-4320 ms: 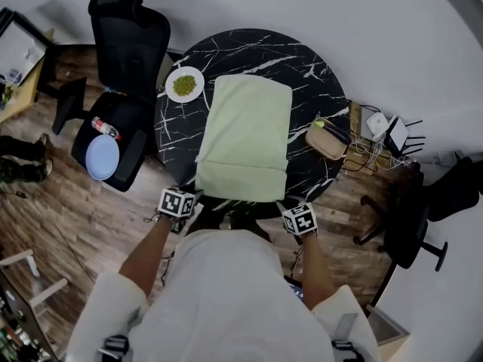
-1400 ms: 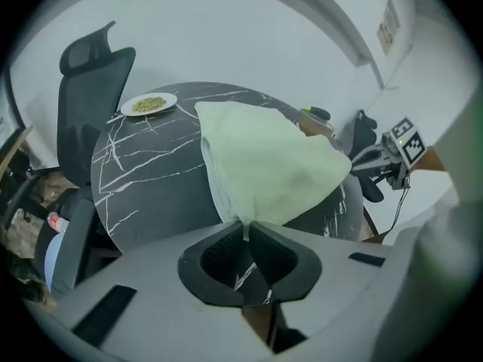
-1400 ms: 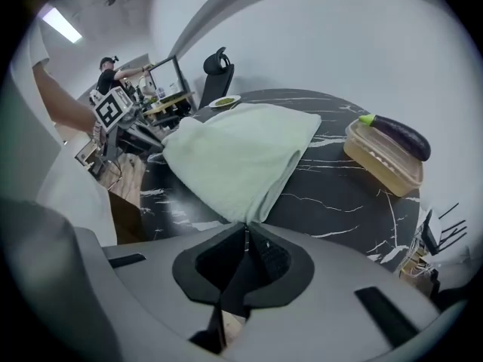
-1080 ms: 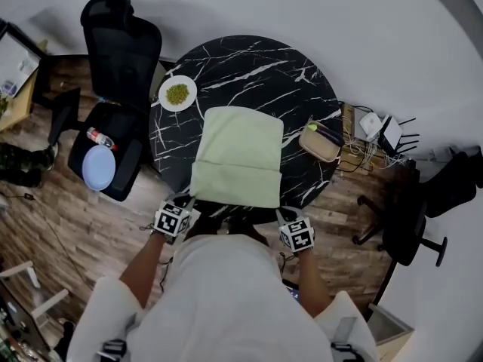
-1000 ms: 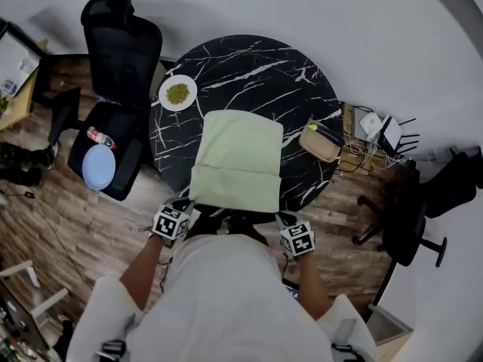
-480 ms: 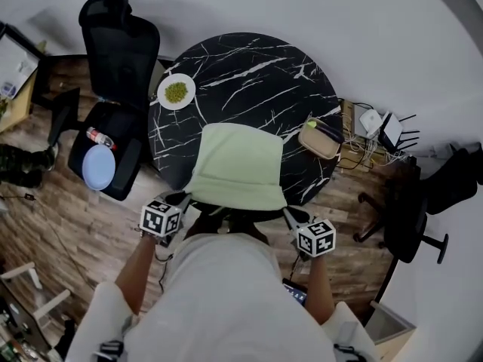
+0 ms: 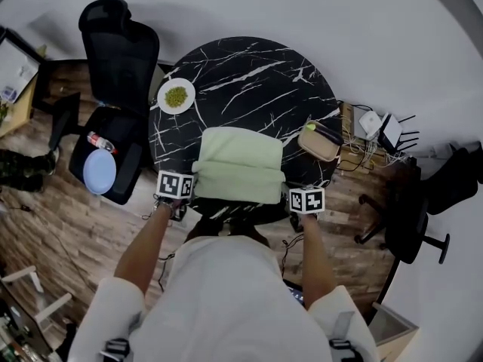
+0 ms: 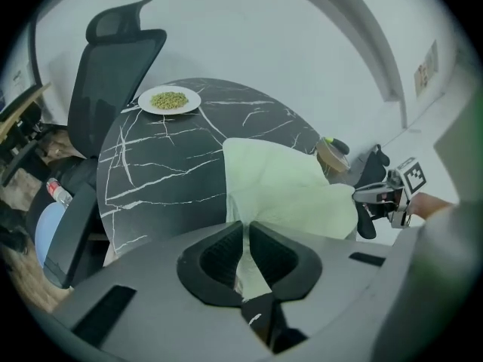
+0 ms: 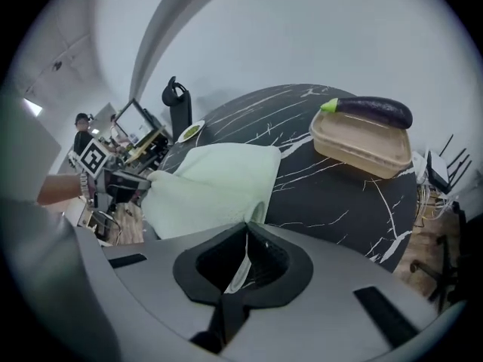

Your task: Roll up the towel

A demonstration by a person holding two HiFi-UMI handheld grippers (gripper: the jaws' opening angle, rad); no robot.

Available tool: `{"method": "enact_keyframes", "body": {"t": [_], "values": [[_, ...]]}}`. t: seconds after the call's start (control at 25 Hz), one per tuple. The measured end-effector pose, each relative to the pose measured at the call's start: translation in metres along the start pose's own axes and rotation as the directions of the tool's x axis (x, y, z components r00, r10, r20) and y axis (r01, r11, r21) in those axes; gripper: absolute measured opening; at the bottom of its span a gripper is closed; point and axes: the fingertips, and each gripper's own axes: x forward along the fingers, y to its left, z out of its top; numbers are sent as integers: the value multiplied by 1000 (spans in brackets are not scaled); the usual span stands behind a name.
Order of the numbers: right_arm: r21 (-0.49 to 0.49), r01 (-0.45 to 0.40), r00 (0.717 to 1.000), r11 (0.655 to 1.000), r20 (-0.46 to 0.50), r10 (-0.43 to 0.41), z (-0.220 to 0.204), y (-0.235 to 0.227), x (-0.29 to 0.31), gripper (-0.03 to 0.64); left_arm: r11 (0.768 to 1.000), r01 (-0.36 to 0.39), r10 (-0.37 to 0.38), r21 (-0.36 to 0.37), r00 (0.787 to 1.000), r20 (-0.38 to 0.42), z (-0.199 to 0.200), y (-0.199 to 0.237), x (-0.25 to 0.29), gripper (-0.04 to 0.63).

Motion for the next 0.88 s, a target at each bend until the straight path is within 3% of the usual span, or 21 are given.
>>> {"method": "enact_keyframes", "body": {"t": [0.16, 0.32, 0.4, 0.48, 0.72, 0.88], "values": [[18, 27, 1000, 999, 6, -27, 1, -8, 3, 4, 1000, 5, -5, 2, 1000, 5, 3, 3, 2, 43], [20, 37, 996, 999, 83, -38, -2, -11, -19, 47, 998, 61, -57, -36, 994, 97, 4, 2, -21, 114], [-17, 16, 996, 1000, 92, -14, -17, -5, -29, 57, 994, 88, -79, -59, 987, 137, -7, 4, -34, 137], [-109, -4, 999, 994, 51, 9, -40, 5, -31, 72, 994, 97, -90, -47, 988, 128, -28, 5, -40, 153], [-376, -39, 997, 926, -83, 8, -78, 29, -7, 112, 985, 71, -71, 159, 997, -9, -71, -9, -18, 165], [-427, 3, 992, 904, -112, -56, -80, 27, 5, 112, 964, 24, -9, 264, 998, -60, -76, -10, 1, 154]]}}
